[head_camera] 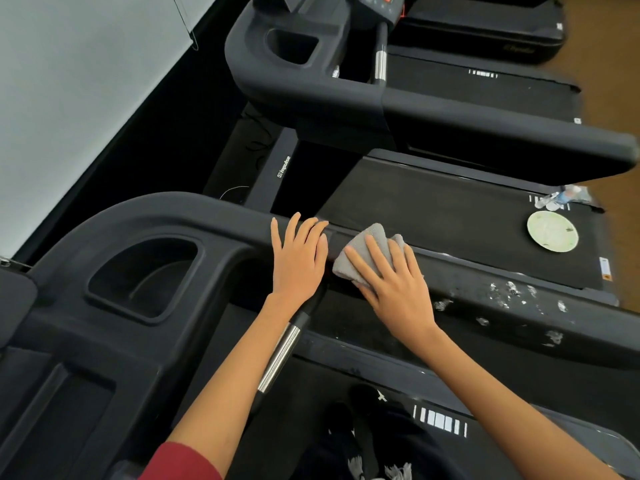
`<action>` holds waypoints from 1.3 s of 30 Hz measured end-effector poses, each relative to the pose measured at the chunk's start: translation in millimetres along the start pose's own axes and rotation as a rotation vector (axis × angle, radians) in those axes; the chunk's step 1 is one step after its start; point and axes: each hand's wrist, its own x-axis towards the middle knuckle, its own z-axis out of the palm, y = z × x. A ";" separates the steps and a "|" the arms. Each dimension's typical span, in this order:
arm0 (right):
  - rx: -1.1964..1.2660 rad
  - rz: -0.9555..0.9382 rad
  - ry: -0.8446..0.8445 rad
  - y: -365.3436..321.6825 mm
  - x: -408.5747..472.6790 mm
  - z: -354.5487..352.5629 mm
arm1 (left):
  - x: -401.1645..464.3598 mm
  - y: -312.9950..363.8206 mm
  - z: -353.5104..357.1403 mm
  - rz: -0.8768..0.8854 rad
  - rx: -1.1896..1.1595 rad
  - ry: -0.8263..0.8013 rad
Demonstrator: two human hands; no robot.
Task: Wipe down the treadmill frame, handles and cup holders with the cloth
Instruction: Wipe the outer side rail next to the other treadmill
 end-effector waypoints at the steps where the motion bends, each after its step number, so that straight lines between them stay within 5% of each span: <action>1: -0.011 -0.015 0.020 3.2 -6.0 1.5 | 0.4 0.9 0.0 -0.008 0.000 -0.005; 15: -0.346 -0.105 0.046 71.0 -109.0 21.1 | -10.3 51.8 11.0 0.011 -0.024 -0.110; 23: -0.069 0.021 0.103 46.9 -61.8 5.4 | -9.0 53.1 13.6 -0.005 -0.076 -0.117; 30: 0.192 0.288 -0.020 12.3 2.9 -12.3 | -8.8 56.1 14.0 -0.054 -0.124 -0.082; 39: -0.003 -0.076 0.083 45.9 -32.5 8.2 | -13.3 93.0 21.3 -0.179 -0.134 0.009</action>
